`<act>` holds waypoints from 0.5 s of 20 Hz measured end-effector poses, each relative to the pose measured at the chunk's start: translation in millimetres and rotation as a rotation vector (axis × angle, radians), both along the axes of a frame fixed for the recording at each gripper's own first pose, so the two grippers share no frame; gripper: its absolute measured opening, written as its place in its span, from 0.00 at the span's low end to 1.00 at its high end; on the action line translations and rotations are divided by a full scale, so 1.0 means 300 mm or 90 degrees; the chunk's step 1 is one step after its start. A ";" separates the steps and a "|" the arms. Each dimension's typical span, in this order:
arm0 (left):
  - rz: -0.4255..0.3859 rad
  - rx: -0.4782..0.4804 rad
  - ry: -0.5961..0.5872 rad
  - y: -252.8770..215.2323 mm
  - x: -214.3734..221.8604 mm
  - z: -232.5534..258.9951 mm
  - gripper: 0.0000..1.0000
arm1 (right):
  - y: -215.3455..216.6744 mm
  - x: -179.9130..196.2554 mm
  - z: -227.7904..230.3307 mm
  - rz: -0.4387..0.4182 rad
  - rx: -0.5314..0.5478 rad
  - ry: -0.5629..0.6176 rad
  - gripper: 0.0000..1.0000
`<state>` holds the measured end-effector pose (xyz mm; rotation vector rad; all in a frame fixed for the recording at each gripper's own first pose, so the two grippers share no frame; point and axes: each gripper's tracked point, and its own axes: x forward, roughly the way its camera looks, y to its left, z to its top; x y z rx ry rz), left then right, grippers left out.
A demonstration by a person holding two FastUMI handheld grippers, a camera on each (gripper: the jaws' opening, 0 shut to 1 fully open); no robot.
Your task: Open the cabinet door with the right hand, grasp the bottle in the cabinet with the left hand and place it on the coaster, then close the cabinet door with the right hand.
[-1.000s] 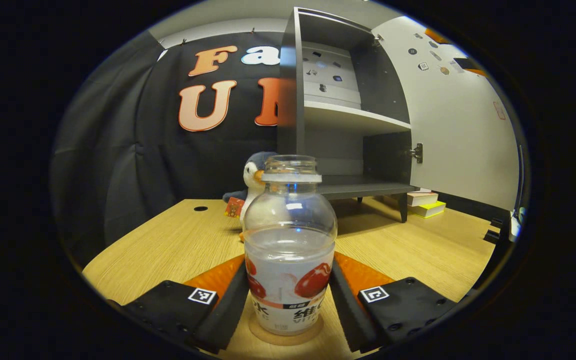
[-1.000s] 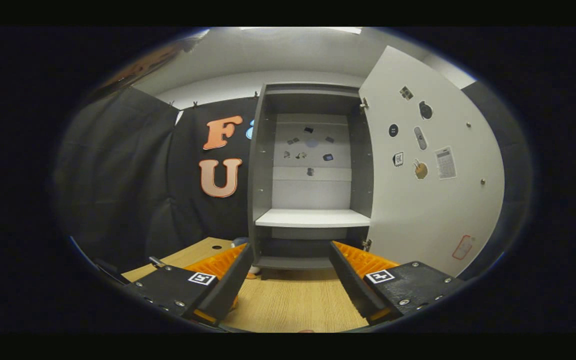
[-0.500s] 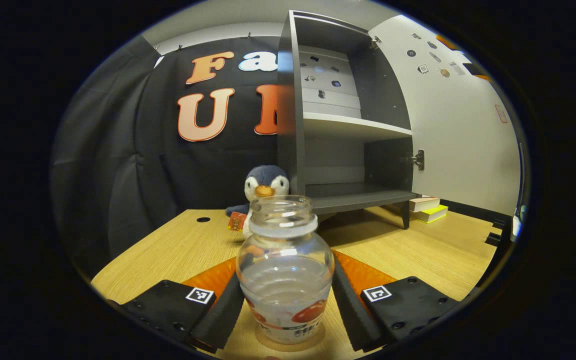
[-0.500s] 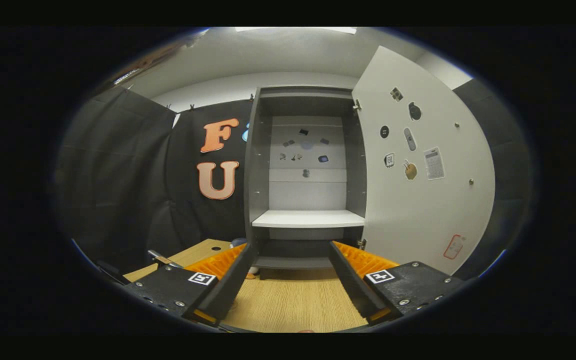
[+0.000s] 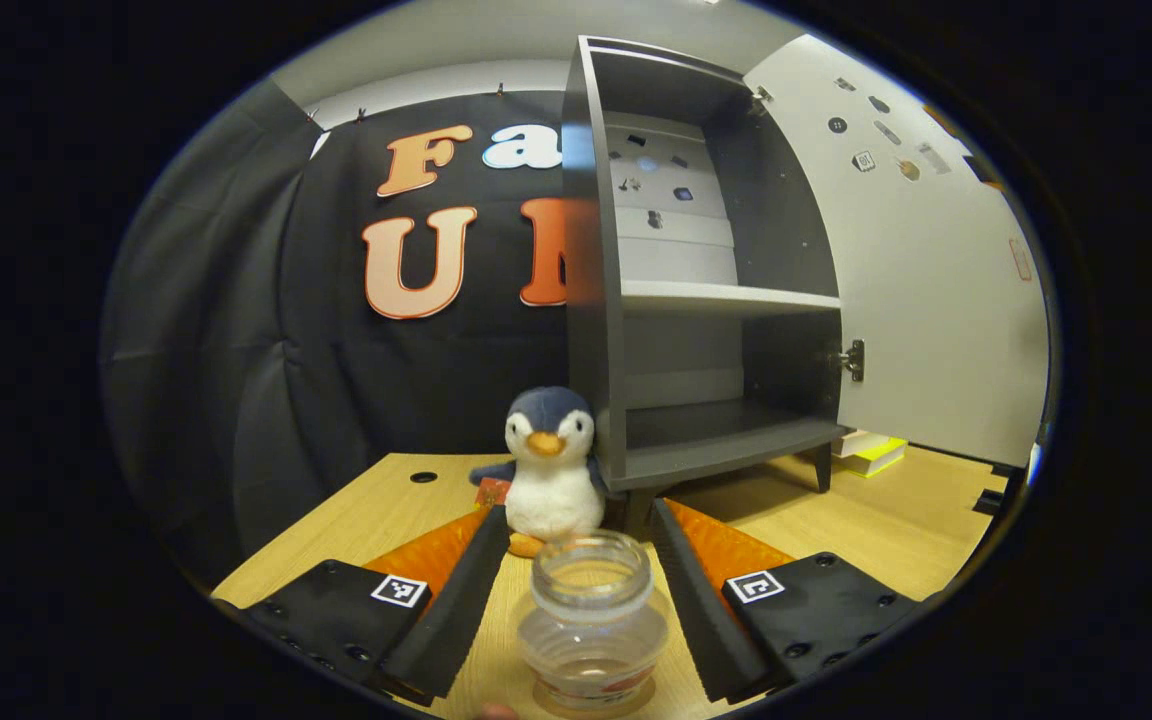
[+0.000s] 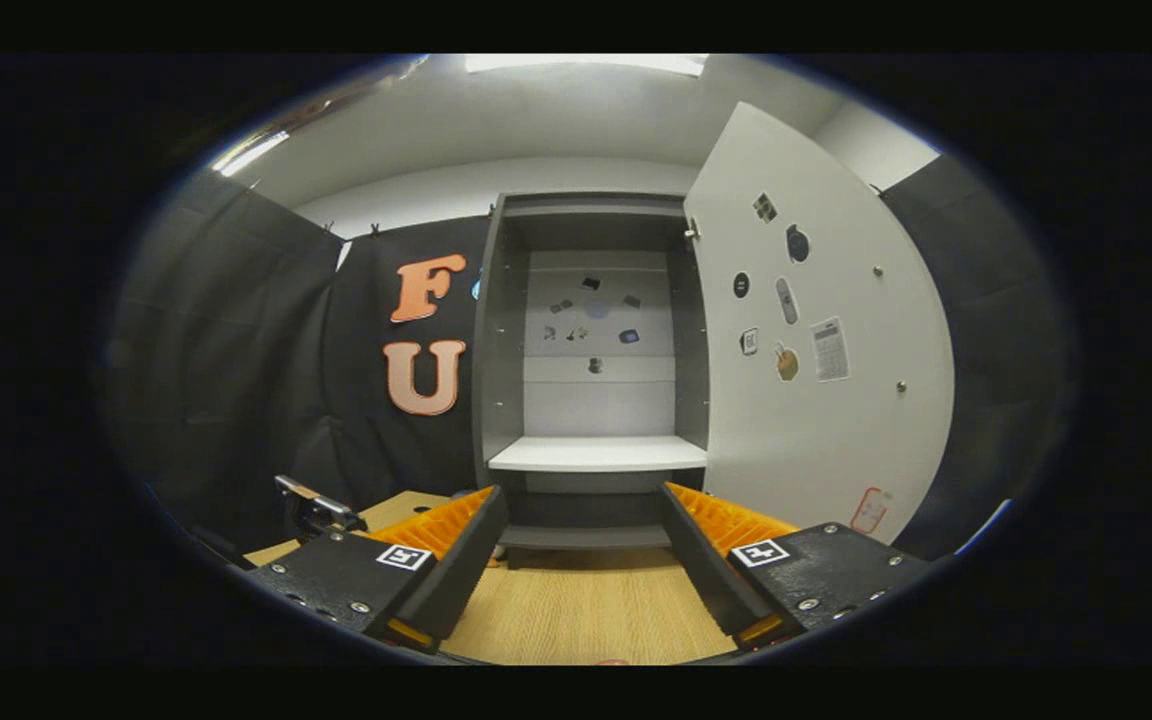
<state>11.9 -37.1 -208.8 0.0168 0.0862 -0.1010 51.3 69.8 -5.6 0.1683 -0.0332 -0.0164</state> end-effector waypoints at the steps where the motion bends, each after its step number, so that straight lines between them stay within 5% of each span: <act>1: 0.002 -0.004 -0.009 -0.003 0.002 0.042 0.93 | -0.017 0.001 0.006 -0.006 0.000 -0.003 0.93; 10: 0.012 -0.021 -0.018 -0.060 -0.046 0.325 0.94 | -0.224 -0.044 -0.021 -0.071 -0.026 0.025 0.93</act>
